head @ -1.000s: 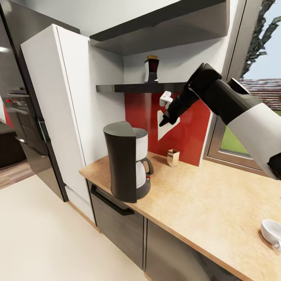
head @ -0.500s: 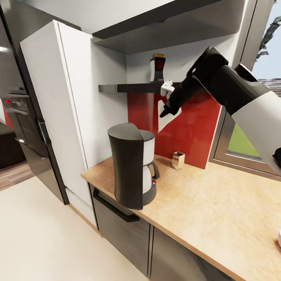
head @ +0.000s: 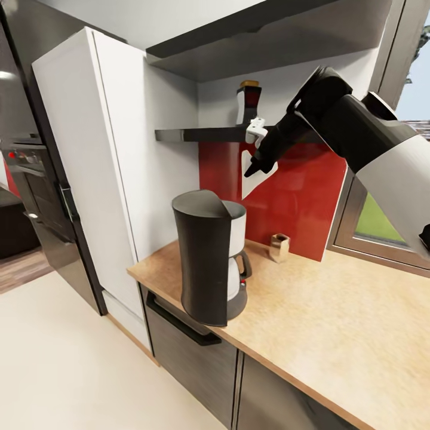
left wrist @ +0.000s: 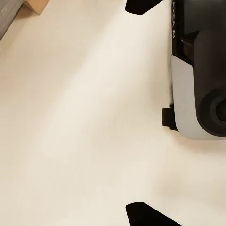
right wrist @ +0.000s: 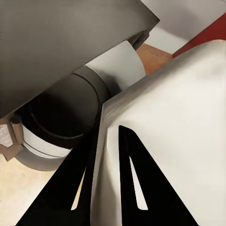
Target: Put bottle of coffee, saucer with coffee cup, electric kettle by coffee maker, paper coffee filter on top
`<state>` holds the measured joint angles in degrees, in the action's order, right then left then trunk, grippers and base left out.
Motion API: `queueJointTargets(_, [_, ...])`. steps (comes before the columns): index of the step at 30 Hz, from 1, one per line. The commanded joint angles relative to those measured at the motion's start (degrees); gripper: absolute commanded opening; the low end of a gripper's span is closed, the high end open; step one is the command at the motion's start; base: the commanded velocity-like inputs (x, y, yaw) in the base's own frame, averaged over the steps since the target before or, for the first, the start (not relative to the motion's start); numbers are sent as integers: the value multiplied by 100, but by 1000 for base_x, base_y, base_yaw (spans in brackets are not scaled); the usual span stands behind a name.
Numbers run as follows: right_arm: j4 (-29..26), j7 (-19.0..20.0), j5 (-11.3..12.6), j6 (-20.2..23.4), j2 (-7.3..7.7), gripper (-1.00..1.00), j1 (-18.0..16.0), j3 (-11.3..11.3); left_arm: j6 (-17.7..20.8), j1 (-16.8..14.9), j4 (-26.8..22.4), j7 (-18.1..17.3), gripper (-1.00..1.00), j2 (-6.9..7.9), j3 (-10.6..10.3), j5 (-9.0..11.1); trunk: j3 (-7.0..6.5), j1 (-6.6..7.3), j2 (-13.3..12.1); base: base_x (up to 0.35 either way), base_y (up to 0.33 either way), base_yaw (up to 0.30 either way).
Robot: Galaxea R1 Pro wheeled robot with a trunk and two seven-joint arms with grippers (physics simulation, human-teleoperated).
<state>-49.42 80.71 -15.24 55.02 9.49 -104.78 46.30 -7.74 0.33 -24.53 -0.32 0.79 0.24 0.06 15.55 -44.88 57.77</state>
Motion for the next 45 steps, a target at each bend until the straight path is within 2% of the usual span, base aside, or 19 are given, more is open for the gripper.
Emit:
queueJointTargets(1, [-6,58,-45,79,0,-100,-7,6,-8,2,-8,-3,100,0,2,1,7,-1,5,5,106,0])
queueJointTargets(6, [-6,59,-41,79,-20,-100,-7,15,-8,2,-8,-3,100,0,3,2,7,-1,5,1,39,0])
queueJointTargets(11, [-6,55,-41,79,-32,-100,-7,284,-8,2,-8,-3,100,0,3,3,7,-1,5,0,96,0])
queueJointTargets(16, [-4,51,-25,79,-28,-100,1,422,-8,2,-8,-3,100,0,3,3,7,-1,5,0,20,0])
queueJointTargets(45, [3,50,-14,79,-18,-100,19,433,-8,2,-8,-3,100,0,12,3,7,-1,5,38,30,0])
